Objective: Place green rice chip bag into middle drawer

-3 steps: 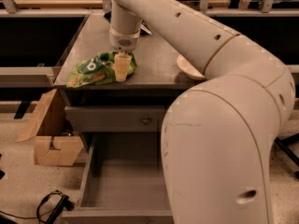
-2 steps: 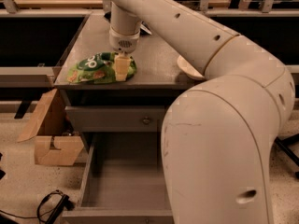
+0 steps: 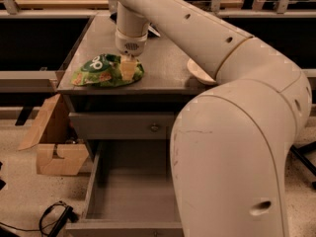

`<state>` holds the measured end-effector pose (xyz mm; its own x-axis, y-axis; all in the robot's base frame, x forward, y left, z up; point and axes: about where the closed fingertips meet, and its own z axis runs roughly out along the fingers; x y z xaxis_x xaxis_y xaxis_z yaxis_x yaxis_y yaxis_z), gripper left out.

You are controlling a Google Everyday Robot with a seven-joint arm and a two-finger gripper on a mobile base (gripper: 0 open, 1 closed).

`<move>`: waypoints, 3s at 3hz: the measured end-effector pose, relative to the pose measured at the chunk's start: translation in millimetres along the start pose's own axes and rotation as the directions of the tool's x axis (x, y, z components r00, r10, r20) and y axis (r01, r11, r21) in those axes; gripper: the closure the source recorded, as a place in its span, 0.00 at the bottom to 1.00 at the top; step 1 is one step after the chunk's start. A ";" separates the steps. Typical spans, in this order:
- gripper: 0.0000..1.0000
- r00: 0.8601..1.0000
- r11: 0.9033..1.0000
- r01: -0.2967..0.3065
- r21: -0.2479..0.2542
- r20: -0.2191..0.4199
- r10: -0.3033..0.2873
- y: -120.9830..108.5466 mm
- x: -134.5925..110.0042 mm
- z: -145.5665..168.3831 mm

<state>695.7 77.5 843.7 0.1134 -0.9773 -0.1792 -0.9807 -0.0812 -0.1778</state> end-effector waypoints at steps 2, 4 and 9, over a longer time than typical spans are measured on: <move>1.00 0.997 0.992 -0.071 0.101 -0.014 0.072 35.7 48.3 -81.9; 1.00 0.984 0.992 -0.126 0.018 -0.123 0.127 170.3 102.4 -109.1; 1.00 0.884 0.875 -0.464 -0.137 -0.136 0.448 272.2 207.6 148.3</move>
Offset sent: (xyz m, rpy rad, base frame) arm -0.1439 -0.1461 0.1141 -0.0492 -0.1074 -0.1962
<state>475.9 -118.4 614.6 -0.3606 -0.9266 -0.1065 -0.9325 0.3559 0.0606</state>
